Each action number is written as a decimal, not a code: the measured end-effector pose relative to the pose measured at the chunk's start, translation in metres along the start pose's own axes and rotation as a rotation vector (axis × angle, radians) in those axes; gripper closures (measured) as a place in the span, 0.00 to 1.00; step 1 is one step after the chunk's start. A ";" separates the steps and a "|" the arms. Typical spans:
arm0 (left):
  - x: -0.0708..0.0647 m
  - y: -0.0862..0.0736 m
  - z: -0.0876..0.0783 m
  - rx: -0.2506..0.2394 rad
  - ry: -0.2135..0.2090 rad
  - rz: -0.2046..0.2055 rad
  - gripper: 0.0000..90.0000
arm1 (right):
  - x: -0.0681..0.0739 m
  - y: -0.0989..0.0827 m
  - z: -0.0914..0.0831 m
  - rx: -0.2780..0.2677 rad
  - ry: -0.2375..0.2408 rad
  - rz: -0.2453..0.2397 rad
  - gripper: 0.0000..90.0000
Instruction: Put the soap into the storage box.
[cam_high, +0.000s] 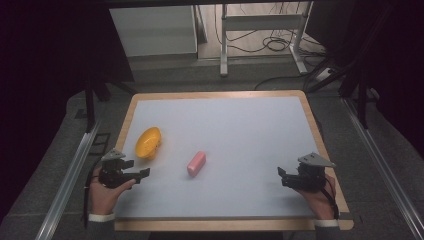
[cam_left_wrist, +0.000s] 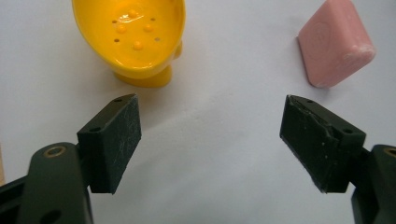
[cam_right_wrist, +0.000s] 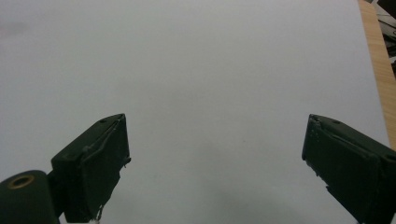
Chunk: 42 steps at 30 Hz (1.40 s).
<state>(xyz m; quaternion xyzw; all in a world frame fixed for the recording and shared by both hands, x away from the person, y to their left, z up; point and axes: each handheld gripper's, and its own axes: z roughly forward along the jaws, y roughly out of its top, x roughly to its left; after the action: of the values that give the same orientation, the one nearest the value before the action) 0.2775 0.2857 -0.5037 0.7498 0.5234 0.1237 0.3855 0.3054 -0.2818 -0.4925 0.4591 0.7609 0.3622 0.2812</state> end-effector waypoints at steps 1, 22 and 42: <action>0.000 -0.001 0.001 0.003 0.002 0.002 0.24 | -0.002 0.000 0.000 -0.004 0.005 0.005 0.09; -0.009 0.001 -0.007 0.012 0.001 -0.003 0.26 | -0.011 -0.005 0.002 -0.002 -0.009 0.007 0.09; -0.028 0.026 -0.017 0.062 0.016 0.017 0.27 | -0.030 -0.020 0.009 0.015 -0.019 0.071 0.10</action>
<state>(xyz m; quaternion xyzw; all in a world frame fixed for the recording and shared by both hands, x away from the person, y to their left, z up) 0.2739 0.2645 -0.4680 0.7648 0.5236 0.1168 0.3567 0.3147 -0.3131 -0.5113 0.4912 0.7441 0.3620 0.2720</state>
